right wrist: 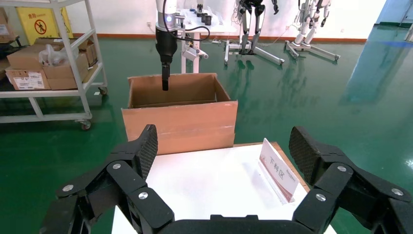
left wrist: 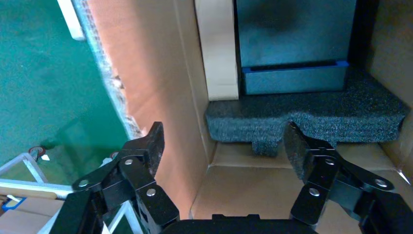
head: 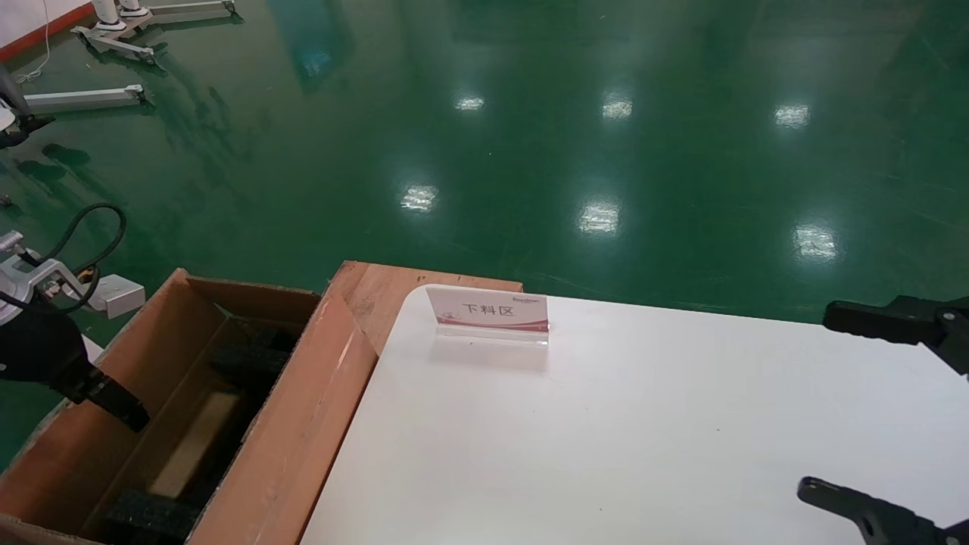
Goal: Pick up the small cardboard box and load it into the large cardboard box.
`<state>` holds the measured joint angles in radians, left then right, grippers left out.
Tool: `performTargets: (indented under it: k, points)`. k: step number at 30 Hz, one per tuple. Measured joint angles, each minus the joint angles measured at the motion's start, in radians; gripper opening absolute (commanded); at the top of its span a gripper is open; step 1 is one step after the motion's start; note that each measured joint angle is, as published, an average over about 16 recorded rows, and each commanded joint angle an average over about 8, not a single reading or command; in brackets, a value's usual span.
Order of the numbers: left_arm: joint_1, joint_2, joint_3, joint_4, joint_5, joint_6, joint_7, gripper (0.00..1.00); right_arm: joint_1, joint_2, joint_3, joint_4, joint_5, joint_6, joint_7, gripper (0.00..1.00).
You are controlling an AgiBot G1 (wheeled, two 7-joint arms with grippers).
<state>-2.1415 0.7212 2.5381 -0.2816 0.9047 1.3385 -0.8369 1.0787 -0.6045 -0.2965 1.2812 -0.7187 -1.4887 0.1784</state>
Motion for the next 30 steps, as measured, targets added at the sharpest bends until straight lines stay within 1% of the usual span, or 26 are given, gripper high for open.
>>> performTargets:
  k: [7, 10, 14, 18, 23, 26, 30]
  points:
    - [-0.033, 0.006, -0.009, -0.015, -0.001, -0.015, 0.039, 1.0, 0.0, 0.0, 0.0, 0.0, 0.0, 0.0, 0.0, 1.0]
    - [-0.064, 0.005, -0.02, -0.034, -0.008, -0.026, 0.075, 1.0, 0.0, 0.0, 0.0, 0.0, 0.0, 0.0, 0.0, 1.0]
    - [-0.125, -0.006, -0.048, -0.081, -0.029, -0.041, 0.147, 1.0, 0.0, 0.0, 0.0, -0.001, 0.0, 0.0, 0.0, 1.0]
    - [-0.203, -0.035, -0.086, -0.155, -0.059, -0.058, 0.239, 1.0, 0.001, 0.0, -0.001, -0.001, 0.0, 0.0, -0.001, 1.0]
    - [-0.303, -0.09, -0.135, -0.277, -0.094, -0.082, 0.344, 1.0, 0.001, 0.0, -0.001, -0.001, 0.0, 0.0, -0.001, 1.0]
    - [-0.353, -0.122, -0.159, -0.348, -0.108, -0.096, 0.393, 1.0, 0.001, 0.0, -0.001, -0.001, 0.001, 0.0, -0.001, 1.0]
    - [-0.403, -0.158, -0.184, -0.437, -0.112, -0.115, 0.433, 1.0, 0.001, 0.0, -0.001, -0.001, 0.0, 0.0, -0.001, 1.0]
